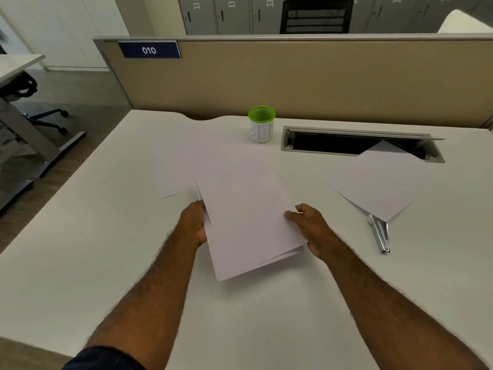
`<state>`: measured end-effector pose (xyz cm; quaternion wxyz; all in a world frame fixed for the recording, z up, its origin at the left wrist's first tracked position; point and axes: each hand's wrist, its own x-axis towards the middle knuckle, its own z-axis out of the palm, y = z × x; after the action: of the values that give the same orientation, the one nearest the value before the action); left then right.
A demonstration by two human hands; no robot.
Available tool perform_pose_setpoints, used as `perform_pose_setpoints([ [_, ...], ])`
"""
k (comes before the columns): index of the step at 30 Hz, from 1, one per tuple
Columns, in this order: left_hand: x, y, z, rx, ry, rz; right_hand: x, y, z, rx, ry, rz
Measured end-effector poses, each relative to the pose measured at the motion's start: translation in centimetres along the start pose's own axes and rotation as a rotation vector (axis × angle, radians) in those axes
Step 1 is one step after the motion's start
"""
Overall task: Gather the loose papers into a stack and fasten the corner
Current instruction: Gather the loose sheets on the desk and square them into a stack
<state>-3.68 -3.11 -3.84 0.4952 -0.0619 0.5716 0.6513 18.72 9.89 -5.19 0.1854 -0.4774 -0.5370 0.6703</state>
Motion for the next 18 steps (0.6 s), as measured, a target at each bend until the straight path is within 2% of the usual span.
perform_pose_setpoints([
  [4, 0.5, -0.8, 0.4, 0.053, 0.116, 0.095, 0.5, 0.5, -0.2, -0.055, 0.01, -0.058],
  [9, 1.4, -1.3, 1.2, 0.384, 0.14, 0.297, 1.2, 0.4, -0.6, -0.169, 0.022, -0.057],
  [11, 1.5, -1.3, 1.6, 0.479, 0.154, 0.366, 1.8, 0.2, -1.3, -0.229, 0.081, -0.039],
  [13, 1.4, -1.0, 2.1, 0.483, 0.142, 0.424, 2.3, 0.0, -2.4, -0.376, 0.273, -0.066],
  [15, 1.6, -0.7, 2.6, 0.449, 0.122, 0.443, 2.8, 0.0, -4.1, -0.772, 0.551, -0.215],
  [17, 1.7, -0.3, 2.7, 0.416, 0.106, 0.437, 3.6, 0.3, -6.2, -1.138, 0.711, -0.339],
  [18, 1.8, -0.1, 2.7, 0.394, 0.098, 0.425, 4.0, 0.5, -7.4, -1.224, 0.755, -0.35],
])
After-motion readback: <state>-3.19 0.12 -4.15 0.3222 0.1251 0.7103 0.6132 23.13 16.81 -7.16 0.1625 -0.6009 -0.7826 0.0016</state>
